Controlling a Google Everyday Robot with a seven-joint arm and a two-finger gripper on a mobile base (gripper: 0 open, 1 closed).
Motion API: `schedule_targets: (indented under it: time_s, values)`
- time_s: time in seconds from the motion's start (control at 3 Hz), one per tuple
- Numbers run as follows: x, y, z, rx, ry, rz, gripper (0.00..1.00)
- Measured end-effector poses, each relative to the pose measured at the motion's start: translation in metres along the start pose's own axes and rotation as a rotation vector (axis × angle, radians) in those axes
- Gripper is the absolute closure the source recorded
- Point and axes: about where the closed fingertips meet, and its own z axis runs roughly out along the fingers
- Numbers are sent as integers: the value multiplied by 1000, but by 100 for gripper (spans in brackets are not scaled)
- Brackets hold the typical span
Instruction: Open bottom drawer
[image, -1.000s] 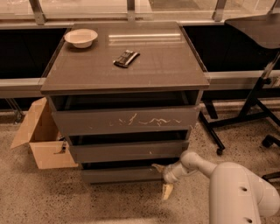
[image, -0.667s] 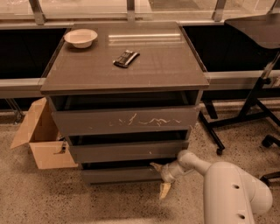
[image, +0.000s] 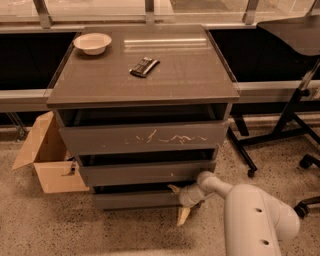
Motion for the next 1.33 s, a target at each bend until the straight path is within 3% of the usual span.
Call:
schedule_targets:
  time_s: [0.67,1.33]
  values:
    - [4,5,20,-17,-5,31,49]
    - [-4,2,10,-12,-9,23,97]
